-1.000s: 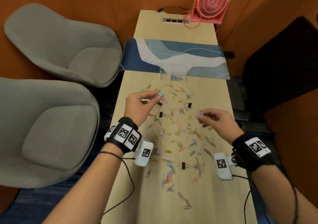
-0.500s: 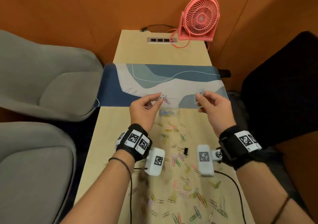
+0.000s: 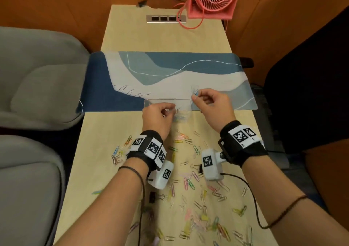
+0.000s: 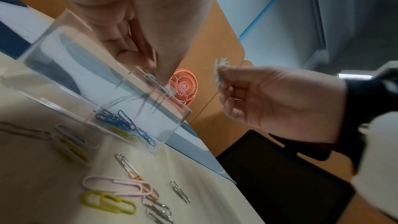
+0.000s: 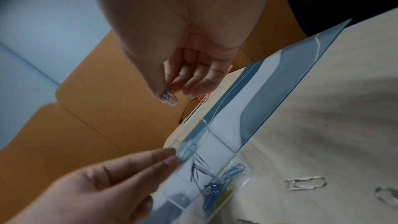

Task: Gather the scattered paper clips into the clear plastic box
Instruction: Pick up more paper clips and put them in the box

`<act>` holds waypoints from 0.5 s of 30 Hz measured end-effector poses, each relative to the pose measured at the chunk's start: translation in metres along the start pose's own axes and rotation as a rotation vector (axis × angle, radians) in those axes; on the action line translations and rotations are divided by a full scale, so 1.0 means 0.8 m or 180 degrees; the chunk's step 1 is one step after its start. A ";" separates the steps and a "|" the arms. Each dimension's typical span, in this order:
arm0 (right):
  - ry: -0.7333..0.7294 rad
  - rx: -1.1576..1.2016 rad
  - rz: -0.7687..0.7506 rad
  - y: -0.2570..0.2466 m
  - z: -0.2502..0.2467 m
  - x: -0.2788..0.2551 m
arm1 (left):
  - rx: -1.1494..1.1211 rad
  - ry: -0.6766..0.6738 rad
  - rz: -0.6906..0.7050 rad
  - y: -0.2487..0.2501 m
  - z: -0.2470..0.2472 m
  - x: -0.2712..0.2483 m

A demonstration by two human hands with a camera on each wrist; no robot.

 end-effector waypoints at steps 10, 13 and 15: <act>-0.0123 -0.1679 -0.0497 0.001 0.041 0.013 | -0.0026 0.0399 0.0540 0.004 -0.012 -0.027; -0.0202 -0.2051 -0.0505 -0.004 0.047 0.009 | -0.0171 0.0366 0.0509 0.006 -0.008 -0.048; -0.0230 -0.2078 -0.0519 -0.007 0.046 0.004 | -0.0228 0.0232 0.0517 0.007 -0.004 -0.062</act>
Point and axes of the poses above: each hand's wrist, its own x-axis towards the middle knuckle, its own z-axis out of the palm, y = z × x, the point moved 5 cm from there along x, towards the middle knuckle, and after that the axes turned 12 degrees about z, right-handed, at the moved point
